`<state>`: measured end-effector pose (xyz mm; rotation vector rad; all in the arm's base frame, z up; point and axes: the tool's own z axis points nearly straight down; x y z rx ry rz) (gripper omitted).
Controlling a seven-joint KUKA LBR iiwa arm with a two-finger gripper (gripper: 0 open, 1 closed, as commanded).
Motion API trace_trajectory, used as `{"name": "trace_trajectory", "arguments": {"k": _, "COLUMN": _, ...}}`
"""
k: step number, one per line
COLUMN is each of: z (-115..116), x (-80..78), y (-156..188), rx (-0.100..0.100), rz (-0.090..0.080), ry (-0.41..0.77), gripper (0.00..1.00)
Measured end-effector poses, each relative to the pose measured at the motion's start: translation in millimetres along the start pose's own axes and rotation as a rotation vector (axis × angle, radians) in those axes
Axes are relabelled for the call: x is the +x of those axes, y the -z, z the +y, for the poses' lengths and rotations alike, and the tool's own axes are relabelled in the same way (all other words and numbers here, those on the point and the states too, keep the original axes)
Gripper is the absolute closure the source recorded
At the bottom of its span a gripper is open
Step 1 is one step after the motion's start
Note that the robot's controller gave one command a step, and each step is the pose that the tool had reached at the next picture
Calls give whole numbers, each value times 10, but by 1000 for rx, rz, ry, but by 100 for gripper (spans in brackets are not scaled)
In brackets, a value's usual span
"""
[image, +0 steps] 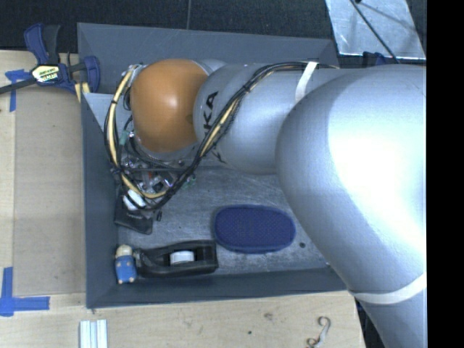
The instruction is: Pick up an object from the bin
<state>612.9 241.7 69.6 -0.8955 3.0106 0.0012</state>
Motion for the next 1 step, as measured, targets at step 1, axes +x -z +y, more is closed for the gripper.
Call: {"name": "trace_trajectory", "arguments": {"k": 1, "z": 0, "x": -3, "y": 5, "rx": 0, "rz": -1, "ry": -1, "gripper": 100}}
